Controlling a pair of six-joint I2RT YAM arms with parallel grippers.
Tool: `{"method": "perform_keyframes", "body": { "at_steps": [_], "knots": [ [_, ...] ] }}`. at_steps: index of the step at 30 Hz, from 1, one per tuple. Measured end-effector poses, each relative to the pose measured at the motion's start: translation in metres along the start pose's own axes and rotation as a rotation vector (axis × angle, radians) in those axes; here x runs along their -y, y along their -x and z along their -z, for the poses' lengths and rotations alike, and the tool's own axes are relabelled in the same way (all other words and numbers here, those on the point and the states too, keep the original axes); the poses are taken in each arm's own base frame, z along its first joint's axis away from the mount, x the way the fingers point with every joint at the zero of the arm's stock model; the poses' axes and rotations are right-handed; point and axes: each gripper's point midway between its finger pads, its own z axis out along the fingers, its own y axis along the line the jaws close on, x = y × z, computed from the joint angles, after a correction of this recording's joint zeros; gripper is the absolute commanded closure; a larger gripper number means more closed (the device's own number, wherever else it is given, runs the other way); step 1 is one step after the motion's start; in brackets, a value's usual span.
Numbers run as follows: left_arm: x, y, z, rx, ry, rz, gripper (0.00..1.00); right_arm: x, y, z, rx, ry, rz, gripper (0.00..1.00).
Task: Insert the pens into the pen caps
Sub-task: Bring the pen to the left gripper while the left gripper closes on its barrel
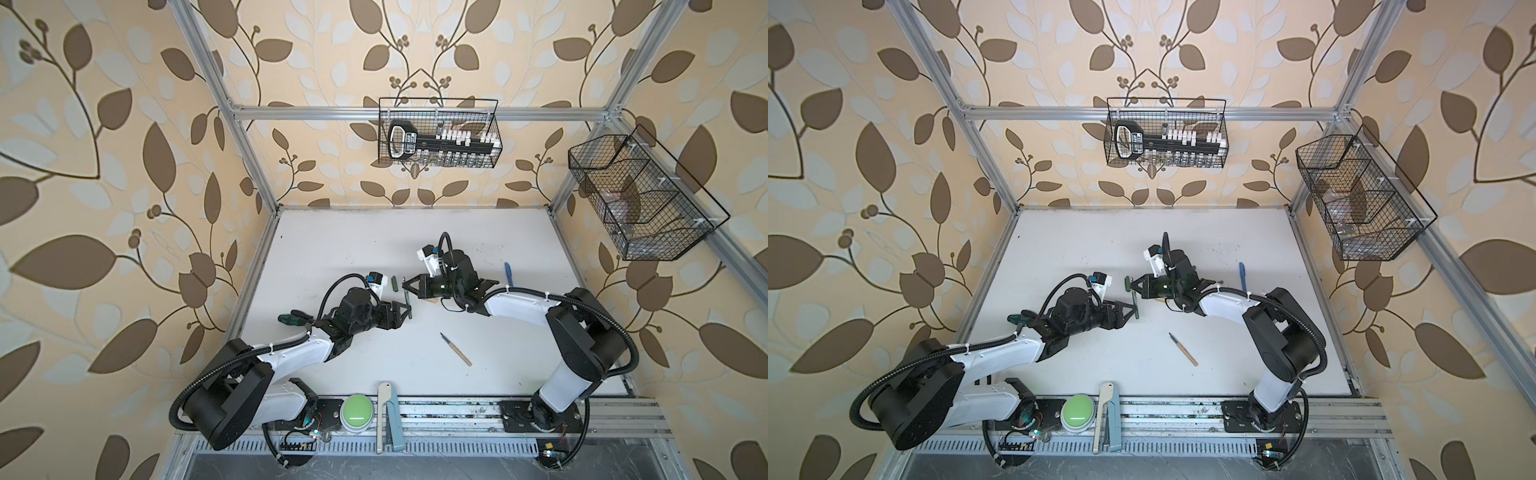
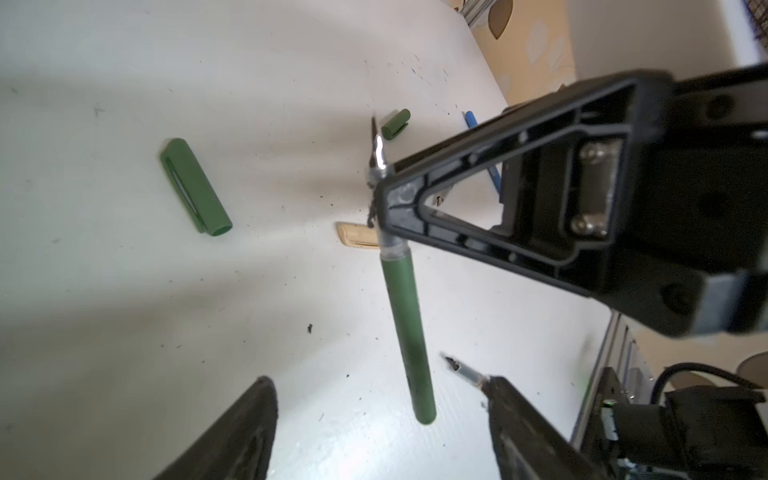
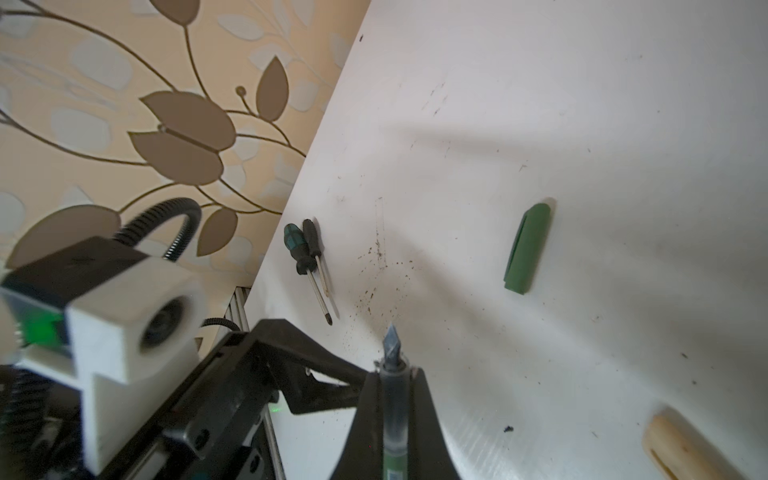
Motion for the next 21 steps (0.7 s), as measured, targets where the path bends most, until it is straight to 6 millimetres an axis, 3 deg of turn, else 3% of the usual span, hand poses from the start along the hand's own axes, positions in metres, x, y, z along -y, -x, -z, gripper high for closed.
{"method": "perform_keyframes", "body": {
  "at_steps": [9,14,21],
  "knots": [
    [0.011,0.011,-0.004,0.016,-0.039,0.000,0.38,-0.017,0.011,0.005,0.041,0.063,0.022,1.00],
    [0.012,0.014,-0.007,0.016,-0.044,0.000,0.56,-0.020,0.009,0.005,0.038,0.077,0.024,1.00],
    [0.017,0.019,-0.014,0.007,-0.061,0.009,0.65,-0.024,0.011,0.004,0.047,0.094,0.030,1.00]
  ]
}}
